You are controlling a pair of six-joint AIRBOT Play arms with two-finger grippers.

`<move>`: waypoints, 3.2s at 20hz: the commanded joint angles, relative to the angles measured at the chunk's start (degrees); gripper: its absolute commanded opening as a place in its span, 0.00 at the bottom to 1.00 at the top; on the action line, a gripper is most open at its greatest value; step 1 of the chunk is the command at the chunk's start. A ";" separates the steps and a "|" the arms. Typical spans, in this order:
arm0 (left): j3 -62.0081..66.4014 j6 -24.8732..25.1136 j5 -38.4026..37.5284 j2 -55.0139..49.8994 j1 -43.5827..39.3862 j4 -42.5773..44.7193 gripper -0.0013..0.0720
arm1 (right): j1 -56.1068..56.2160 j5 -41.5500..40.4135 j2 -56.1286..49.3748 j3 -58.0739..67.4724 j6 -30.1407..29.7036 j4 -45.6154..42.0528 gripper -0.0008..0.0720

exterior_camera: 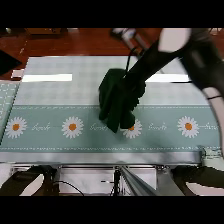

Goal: Fold the shirts.

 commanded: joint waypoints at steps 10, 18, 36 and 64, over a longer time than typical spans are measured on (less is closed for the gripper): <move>-14.64 3.50 6.27 0.00 0.00 -0.48 1.00 | -4.66 -2.40 2.67 -7.63 -2.49 -12.28 0.77; -33.14 15.15 13.55 -4.13 0.07 -5.64 1.00 | -38.60 -2.60 15.58 -7.72 -0.42 -8.02 0.77; -56.68 26.91 28.37 -32.39 2.58 -42.86 1.00 | -58.42 -12.04 15.56 -33.62 -6.12 11.76 0.76; -40.52 23.85 14.49 -47.76 -4.28 -44.13 0.05 | -53.72 -14.01 7.23 -47.28 -13.40 31.04 0.82</move>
